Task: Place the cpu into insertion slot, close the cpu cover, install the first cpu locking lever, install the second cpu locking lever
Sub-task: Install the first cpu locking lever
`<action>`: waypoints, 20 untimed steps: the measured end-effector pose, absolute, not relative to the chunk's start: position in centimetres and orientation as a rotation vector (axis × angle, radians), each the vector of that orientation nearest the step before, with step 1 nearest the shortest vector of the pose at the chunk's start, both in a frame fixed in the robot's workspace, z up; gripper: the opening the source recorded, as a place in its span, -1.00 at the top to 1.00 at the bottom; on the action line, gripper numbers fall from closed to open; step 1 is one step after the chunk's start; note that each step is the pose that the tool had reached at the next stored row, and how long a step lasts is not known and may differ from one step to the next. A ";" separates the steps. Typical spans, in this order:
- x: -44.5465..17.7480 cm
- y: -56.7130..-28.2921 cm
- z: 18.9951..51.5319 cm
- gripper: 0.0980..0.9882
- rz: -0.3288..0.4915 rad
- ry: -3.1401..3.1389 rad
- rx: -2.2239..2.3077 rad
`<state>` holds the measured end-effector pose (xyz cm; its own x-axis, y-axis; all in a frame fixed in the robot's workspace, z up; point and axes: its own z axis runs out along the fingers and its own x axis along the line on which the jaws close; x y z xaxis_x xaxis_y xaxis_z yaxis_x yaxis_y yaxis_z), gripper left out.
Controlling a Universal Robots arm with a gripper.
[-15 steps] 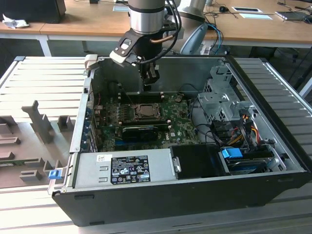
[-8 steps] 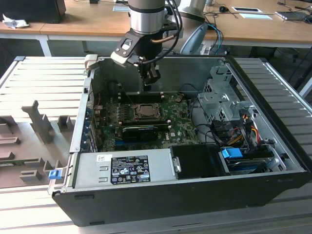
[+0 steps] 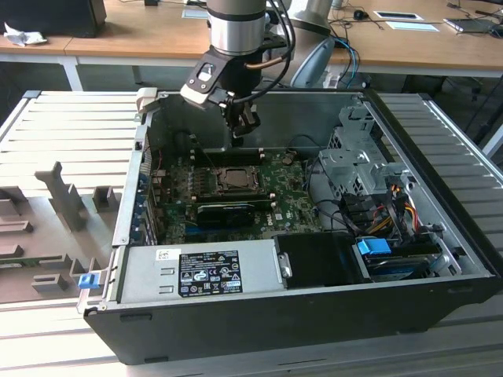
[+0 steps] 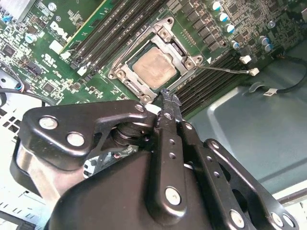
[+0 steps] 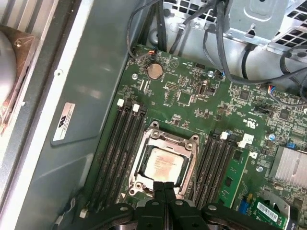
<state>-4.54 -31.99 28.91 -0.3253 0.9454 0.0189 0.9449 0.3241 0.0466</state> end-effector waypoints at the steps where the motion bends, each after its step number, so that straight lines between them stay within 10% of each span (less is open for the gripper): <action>1: -4.5 -32.0 28.9 0.98 0.077 2.551 1.813; 20: -4.5 -32.0 28.9 0.98 0.078 2.730 1.539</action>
<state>-4.54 -32.01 28.91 -0.5178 0.8553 0.0189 0.8550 0.5166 0.0466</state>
